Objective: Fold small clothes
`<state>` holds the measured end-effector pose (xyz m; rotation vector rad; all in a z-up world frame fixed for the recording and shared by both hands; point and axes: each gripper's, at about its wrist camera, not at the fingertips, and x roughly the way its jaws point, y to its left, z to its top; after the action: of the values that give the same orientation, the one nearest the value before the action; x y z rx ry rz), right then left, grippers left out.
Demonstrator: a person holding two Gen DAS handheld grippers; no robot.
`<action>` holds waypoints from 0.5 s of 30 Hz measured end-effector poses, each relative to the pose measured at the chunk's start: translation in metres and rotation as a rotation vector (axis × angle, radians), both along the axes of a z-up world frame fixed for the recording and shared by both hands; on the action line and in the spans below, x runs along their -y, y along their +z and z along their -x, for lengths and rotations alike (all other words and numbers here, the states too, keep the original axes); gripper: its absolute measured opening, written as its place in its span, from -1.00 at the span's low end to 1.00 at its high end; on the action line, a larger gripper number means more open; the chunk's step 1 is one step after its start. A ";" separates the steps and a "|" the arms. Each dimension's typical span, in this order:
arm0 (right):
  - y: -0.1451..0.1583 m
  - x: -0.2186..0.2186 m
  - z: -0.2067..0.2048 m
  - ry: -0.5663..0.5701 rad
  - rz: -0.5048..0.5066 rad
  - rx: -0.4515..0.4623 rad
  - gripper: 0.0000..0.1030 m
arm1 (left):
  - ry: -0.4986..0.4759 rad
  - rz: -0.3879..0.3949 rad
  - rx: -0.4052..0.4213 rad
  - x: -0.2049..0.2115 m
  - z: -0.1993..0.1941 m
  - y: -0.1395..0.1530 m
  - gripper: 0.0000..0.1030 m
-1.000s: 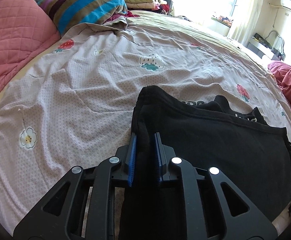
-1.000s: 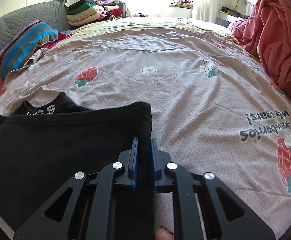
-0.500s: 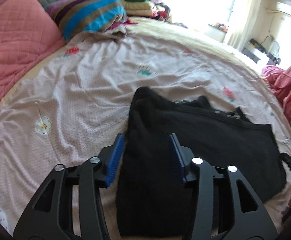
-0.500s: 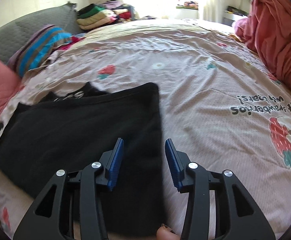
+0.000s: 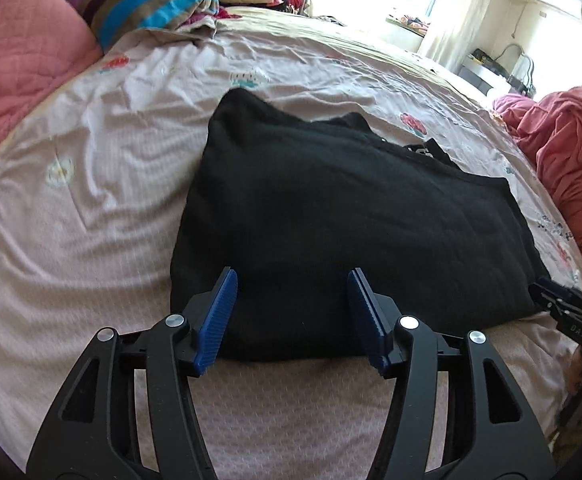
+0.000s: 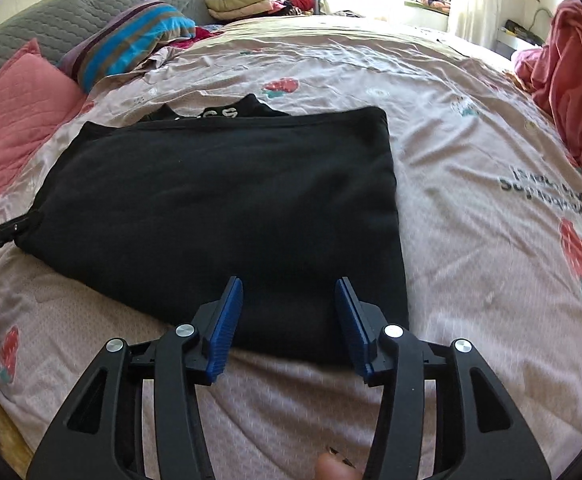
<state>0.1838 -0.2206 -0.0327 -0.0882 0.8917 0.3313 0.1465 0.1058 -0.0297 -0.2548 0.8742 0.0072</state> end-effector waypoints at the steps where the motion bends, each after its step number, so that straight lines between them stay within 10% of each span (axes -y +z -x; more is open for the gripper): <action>1: -0.001 0.001 0.001 -0.001 0.001 -0.003 -0.08 | 0.002 0.007 0.000 -0.001 0.001 -0.001 -0.04; 15: 0.011 0.012 0.019 -0.028 -0.063 -0.001 0.49 | -0.013 0.007 0.048 0.008 0.020 0.009 0.36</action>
<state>0.1648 -0.2329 -0.0213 -0.0176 0.8823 0.3335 0.1262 0.0979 -0.0205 -0.2548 0.8287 -0.0141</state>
